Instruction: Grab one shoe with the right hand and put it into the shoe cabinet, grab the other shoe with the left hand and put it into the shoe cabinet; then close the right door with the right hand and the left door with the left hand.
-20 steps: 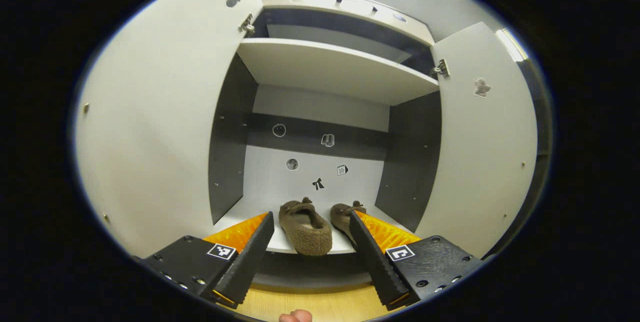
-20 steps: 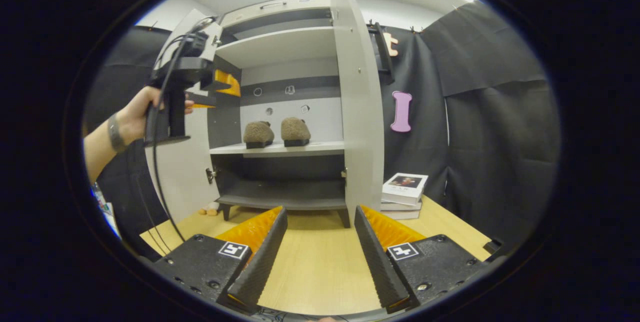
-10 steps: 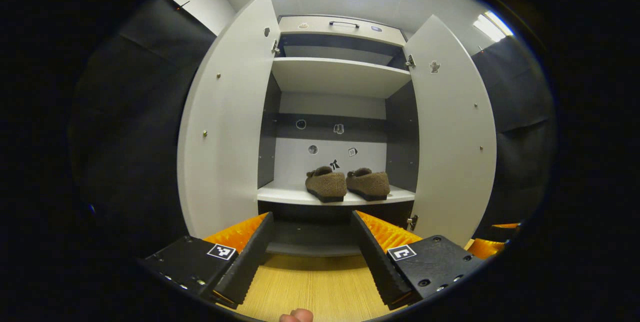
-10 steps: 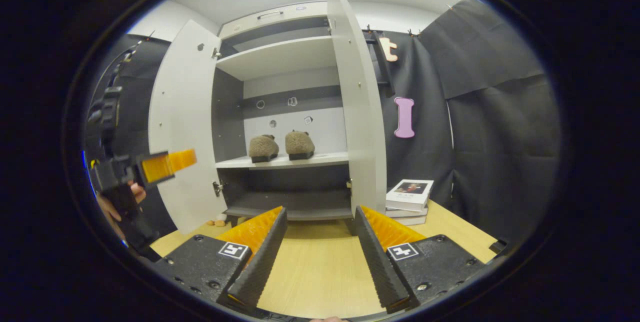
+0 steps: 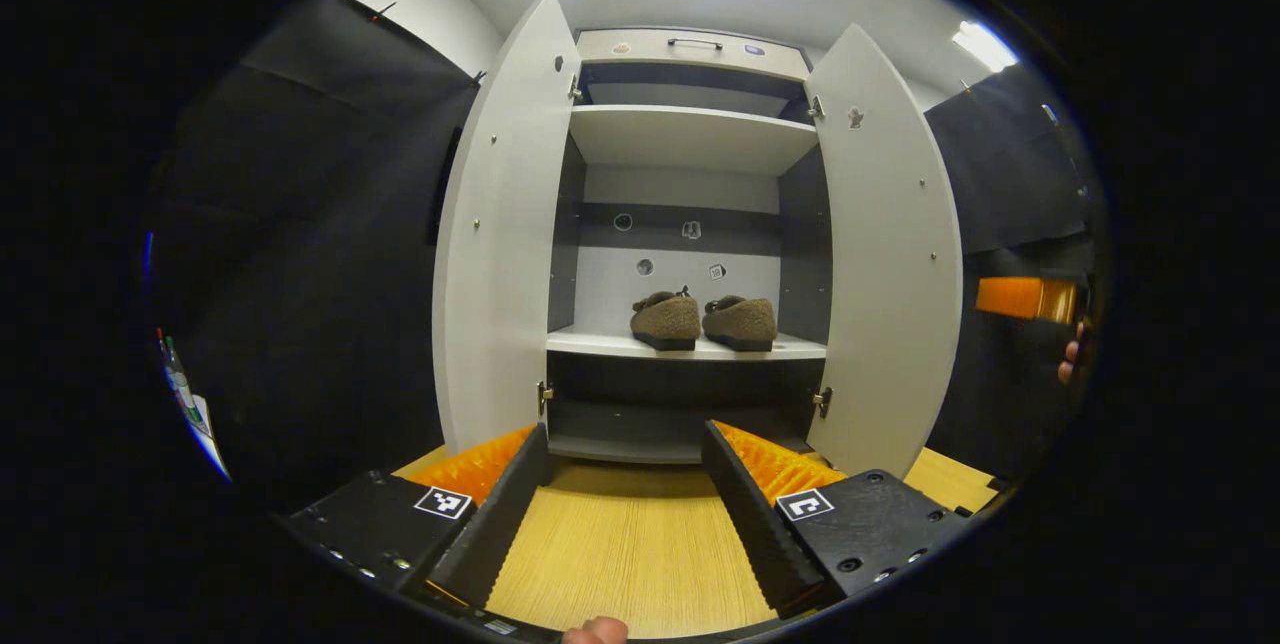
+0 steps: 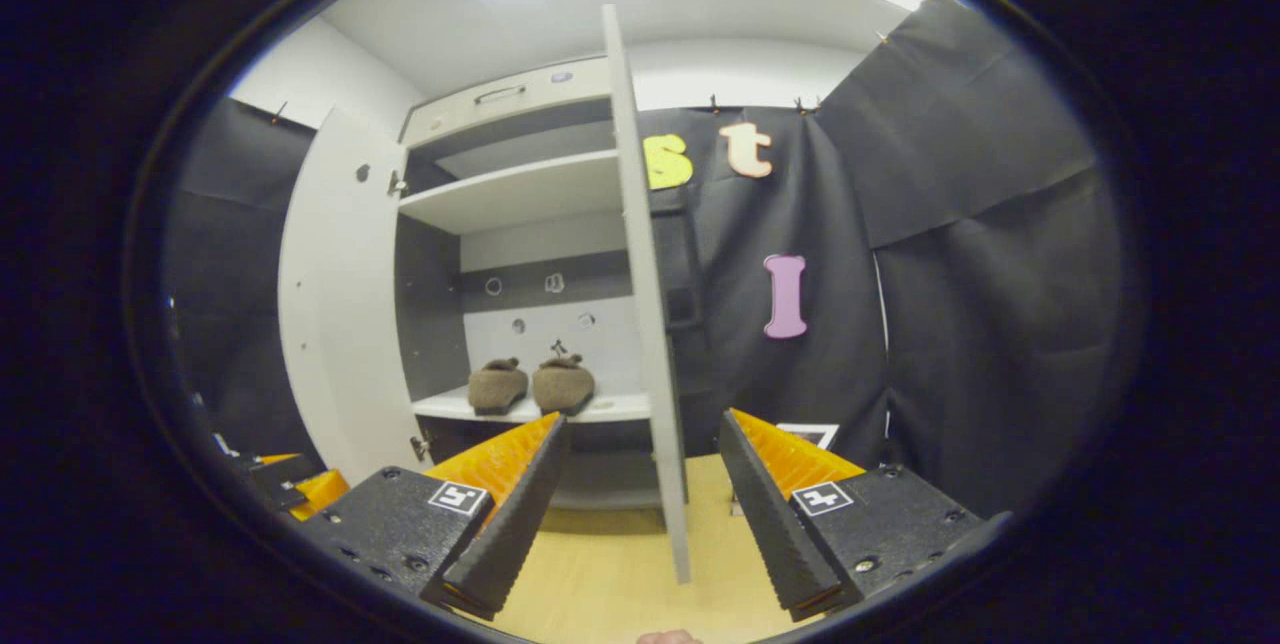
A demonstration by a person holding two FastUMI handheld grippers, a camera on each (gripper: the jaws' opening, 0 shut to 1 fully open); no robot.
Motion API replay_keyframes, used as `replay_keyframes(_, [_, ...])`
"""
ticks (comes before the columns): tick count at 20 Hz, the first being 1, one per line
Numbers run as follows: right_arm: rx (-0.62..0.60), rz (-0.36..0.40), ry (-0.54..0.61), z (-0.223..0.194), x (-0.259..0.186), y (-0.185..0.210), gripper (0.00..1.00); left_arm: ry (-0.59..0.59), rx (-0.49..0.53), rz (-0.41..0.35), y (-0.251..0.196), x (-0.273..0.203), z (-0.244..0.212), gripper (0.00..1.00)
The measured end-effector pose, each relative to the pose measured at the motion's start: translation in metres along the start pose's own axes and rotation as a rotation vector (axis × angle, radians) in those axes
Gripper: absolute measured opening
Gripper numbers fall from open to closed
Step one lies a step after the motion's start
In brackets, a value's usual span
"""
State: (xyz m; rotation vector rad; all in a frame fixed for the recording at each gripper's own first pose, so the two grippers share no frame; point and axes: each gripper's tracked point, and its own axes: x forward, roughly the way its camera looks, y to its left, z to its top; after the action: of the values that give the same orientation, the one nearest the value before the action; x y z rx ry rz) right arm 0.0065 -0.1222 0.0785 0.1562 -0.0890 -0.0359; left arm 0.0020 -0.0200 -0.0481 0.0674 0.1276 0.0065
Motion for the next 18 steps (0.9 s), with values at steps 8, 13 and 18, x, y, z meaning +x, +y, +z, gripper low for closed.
replay_keyframes(8, [-0.064,-0.107,-0.028,0.074,0.071,-0.080,0.96,-0.024,0.000,-0.052,-0.017,-0.003,0.008,0.94])
replay_keyframes(13, [-0.059,-0.078,0.009,0.078,0.117,-0.088,0.96,-0.012,0.005,-0.055,-0.018,0.002,0.007,0.94])
replay_keyframes(18, [-0.091,-0.076,-0.008,0.080,0.132,-0.079,0.95,0.019,0.000,-0.036,-0.012,0.006,0.000,0.95])
